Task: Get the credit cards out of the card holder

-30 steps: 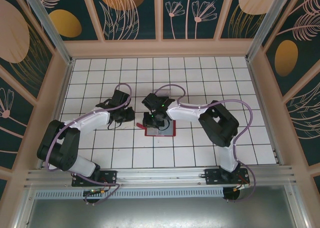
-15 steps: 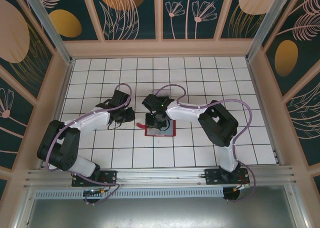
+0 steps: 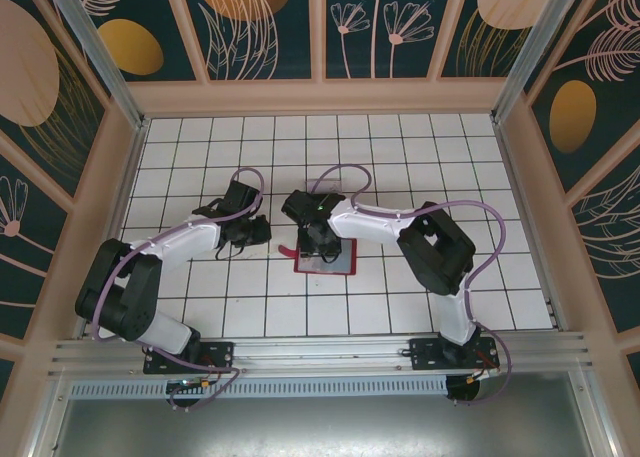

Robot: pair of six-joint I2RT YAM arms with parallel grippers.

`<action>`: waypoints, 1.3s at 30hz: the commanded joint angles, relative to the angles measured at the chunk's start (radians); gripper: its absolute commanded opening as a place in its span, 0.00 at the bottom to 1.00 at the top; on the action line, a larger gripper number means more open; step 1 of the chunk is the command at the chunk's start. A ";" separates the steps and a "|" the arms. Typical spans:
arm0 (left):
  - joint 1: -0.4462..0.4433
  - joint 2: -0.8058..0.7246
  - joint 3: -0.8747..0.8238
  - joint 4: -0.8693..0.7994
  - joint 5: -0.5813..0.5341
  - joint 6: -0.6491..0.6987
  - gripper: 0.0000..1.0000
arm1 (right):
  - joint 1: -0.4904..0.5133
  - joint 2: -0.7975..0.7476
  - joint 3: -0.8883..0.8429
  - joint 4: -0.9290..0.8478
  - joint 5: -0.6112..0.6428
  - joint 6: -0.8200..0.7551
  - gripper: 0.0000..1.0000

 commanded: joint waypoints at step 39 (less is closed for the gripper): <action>-0.050 0.034 0.070 -0.015 0.070 -0.005 0.20 | -0.023 -0.143 -0.143 -0.111 0.203 0.044 0.52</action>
